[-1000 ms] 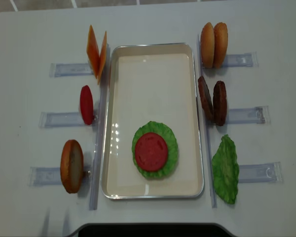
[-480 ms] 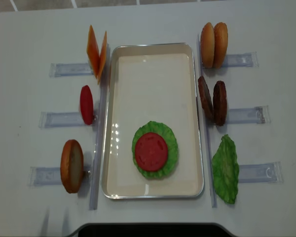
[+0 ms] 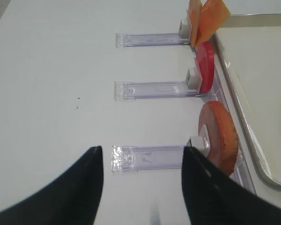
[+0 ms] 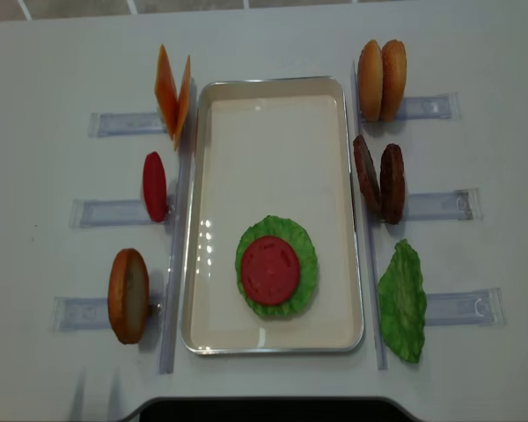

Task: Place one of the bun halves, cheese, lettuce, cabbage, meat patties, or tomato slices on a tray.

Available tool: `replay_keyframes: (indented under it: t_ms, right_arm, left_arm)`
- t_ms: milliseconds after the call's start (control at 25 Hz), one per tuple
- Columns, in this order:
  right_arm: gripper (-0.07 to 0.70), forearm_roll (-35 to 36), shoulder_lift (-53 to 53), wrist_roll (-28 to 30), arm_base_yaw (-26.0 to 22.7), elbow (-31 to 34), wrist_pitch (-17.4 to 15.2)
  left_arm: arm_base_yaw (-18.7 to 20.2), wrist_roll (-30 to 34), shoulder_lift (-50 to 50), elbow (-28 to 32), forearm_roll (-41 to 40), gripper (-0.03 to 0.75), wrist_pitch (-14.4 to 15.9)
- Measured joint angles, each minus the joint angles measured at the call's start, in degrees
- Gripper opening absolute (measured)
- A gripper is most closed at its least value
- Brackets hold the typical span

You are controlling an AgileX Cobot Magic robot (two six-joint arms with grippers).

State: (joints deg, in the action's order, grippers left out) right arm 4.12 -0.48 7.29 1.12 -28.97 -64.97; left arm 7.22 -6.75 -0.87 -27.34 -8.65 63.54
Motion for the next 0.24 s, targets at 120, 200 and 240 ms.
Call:
replay_keyframes:
  t_ms: [120, 200, 240]
  right_arm:
    - [0.235, 0.0, 0.0, 0.0, 0.0, 0.0, 0.0]
    - [0.235, 0.0, 0.0, 0.0, 0.0, 0.0, 0.0]
    - [0.235, 0.0, 0.0, 0.0, 0.0, 0.0, 0.0]
  left_arm:
    - [0.0, 0.0, 0.0, 0.0, 0.0, 0.408, 0.0]
    - [0.0, 0.0, 0.0, 0.0, -0.1, 0.408, 0.0]
    - [0.0, 0.0, 0.0, 0.0, -0.2, 0.408, 0.0]
